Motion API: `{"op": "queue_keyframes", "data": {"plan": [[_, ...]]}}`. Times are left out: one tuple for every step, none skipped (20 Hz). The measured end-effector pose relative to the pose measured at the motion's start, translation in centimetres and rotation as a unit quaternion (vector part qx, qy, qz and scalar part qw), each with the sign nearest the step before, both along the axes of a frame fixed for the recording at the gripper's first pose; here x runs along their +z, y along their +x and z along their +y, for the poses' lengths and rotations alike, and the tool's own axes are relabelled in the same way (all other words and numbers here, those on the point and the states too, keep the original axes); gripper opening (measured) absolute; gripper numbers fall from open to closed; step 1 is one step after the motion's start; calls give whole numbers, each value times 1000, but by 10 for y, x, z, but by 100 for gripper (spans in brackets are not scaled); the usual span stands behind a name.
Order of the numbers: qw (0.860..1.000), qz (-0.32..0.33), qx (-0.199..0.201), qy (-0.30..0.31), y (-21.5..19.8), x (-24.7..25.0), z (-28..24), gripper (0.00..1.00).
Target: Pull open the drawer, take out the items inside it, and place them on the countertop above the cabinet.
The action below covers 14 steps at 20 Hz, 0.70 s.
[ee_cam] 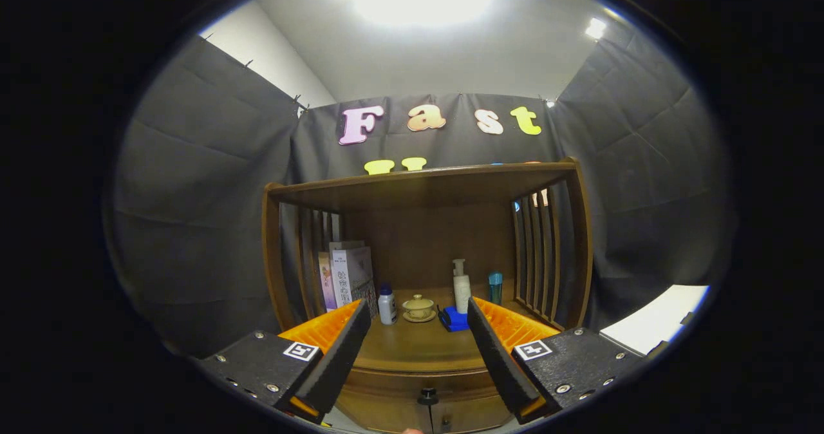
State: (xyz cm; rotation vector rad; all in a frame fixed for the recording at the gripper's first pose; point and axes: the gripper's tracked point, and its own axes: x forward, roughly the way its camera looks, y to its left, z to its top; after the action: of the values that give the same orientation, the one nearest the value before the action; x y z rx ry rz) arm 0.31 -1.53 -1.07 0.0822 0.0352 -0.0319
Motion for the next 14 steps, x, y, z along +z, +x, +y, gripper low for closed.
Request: {"op": "queue_keyframes", "data": {"plan": [[1000,5,-1,-1,1,-1,0,94],[1000,10,-1,-3,1,-3,1,95],[1000,14,0,-3,2,-3,1,95],[1000,17,1,-3,3,-4,1,95],[1000,18,1,-2,2,-4,0,95],[1000,21,1,0,3,-6,0,94],[1000,23,1,1,3,-8,0,95],[1000,25,2,1,4,-11,-1,94],[1000,28,3,2,5,-12,0,94],[1000,31,4,2,5,-15,0,94],[999,33,4,2,6,-17,0,94],[999,35,4,2,6,-19,1,94],[999,39,6,2,7,-21,1,94],[999,42,7,1,8,-24,0,94]]}}
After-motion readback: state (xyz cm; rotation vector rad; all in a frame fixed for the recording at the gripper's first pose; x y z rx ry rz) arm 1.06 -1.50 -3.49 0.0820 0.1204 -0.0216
